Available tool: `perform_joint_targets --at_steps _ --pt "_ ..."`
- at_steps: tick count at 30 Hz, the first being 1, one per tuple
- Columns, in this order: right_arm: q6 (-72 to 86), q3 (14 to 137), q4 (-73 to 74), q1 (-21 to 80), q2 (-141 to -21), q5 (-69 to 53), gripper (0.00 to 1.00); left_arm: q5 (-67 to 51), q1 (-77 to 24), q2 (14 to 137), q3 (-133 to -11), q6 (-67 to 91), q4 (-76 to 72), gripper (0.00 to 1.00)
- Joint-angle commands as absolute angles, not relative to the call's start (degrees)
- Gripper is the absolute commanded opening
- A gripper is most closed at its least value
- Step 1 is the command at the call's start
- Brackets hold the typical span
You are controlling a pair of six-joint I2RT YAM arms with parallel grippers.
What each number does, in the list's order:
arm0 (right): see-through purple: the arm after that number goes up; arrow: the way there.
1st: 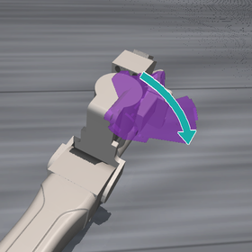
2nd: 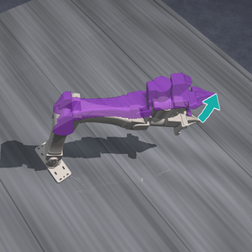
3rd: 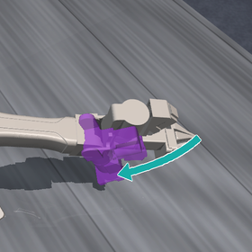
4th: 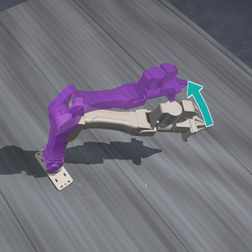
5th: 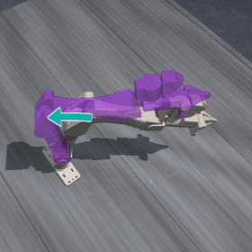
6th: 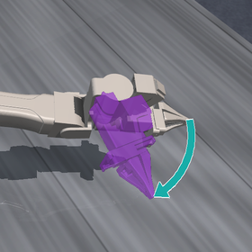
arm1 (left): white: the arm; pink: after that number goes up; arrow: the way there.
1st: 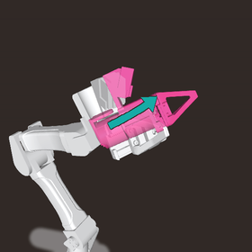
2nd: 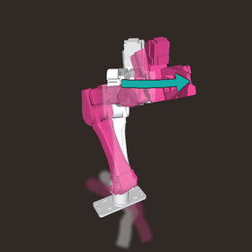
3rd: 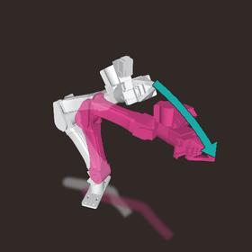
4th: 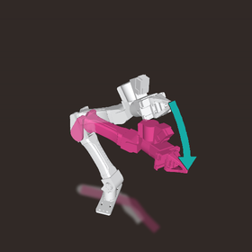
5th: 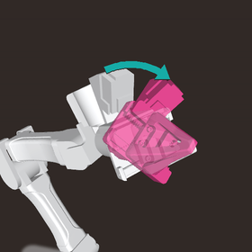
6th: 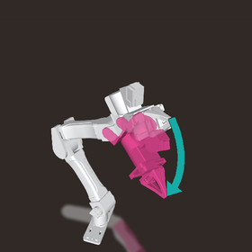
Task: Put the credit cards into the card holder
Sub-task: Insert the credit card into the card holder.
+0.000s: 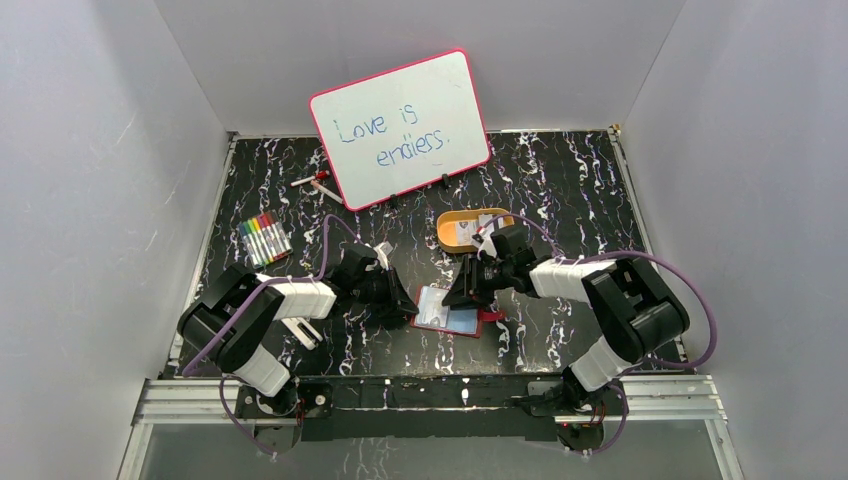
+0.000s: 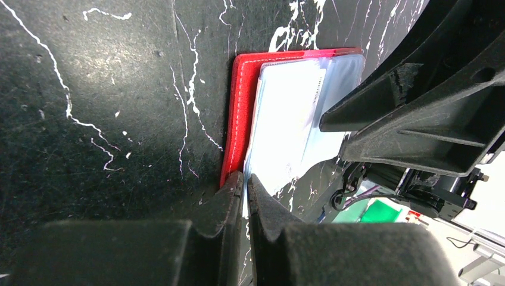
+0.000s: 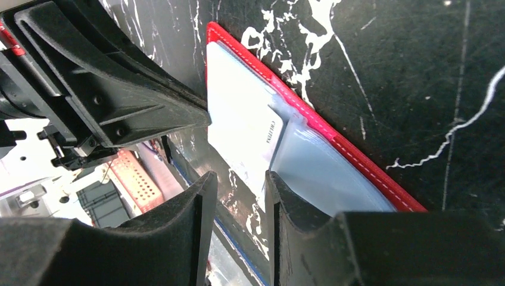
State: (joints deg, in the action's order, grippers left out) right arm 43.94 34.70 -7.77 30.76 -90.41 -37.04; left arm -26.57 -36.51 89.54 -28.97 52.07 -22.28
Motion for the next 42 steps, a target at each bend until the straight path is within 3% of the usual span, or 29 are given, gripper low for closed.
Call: perform_joint_targets --at_steps 1,23,28,36,42 --pt "42.98 35.15 -5.15 30.95 -89.63 -34.93 0.43 -25.85 -36.83 87.69 -28.52 51.42 -20.30 0.06" --pt "45.81 40.86 -7.41 36.31 -96.34 -34.35 0.43 -26.72 -37.09 86.99 -27.52 51.48 -21.37 0.06" --pt "43.43 42.12 -1.41 36.26 -91.48 -31.06 0.43 -24.12 -37.09 83.12 -27.67 50.81 -17.72 0.07" --pt "37.03 44.80 15.40 35.47 -80.80 -21.14 0.47 -17.27 -37.09 73.05 -30.26 48.91 -8.64 0.35" --pt "36.80 38.79 22.19 30.01 -67.87 -8.79 0.53 -9.77 -37.00 66.29 -30.93 47.77 -2.32 0.46"
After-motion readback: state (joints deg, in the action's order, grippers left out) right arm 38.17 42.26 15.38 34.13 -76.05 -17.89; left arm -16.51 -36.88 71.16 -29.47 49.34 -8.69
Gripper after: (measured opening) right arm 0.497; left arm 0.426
